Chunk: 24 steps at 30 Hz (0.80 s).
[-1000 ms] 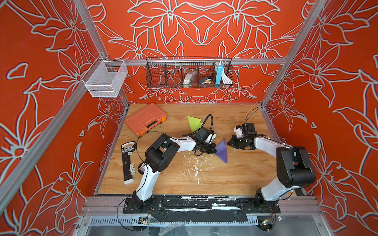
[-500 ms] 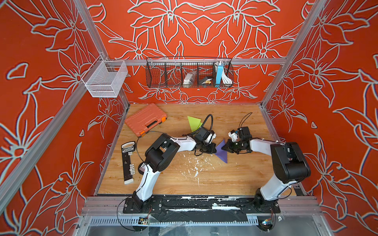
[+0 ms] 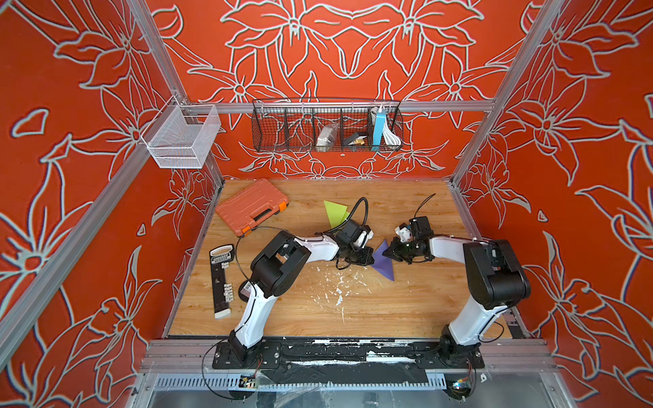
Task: Fold the square paper diagonally
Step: Fold the paper at the center of the board.
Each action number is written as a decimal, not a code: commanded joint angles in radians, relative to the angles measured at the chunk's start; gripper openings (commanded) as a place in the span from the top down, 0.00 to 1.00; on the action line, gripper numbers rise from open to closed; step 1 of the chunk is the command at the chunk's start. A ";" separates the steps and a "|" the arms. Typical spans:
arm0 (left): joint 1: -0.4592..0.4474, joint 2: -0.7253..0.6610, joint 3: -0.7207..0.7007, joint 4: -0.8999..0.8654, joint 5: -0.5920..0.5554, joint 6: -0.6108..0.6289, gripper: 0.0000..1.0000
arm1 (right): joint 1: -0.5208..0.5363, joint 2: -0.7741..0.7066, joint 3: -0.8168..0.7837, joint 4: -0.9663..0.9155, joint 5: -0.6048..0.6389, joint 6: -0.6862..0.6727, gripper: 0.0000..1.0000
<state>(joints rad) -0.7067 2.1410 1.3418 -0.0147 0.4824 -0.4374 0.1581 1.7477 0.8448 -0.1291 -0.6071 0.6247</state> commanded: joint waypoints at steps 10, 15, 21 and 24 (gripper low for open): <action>0.002 0.068 -0.020 -0.130 -0.057 0.024 1.00 | -0.042 0.104 0.067 -0.004 0.130 0.044 1.00; 0.002 0.065 -0.021 -0.133 -0.061 0.026 1.00 | -0.060 0.112 0.074 -0.001 0.153 0.053 1.00; 0.003 0.062 -0.023 -0.132 -0.059 0.026 1.00 | -0.070 0.135 0.101 0.003 0.159 0.050 1.00; 0.003 0.061 -0.024 -0.130 -0.058 0.026 1.00 | -0.069 0.155 0.117 0.015 0.137 0.053 1.00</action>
<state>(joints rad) -0.7067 2.1433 1.3445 -0.0143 0.4835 -0.4297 0.1028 1.8431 0.9577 -0.0956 -0.5770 0.6701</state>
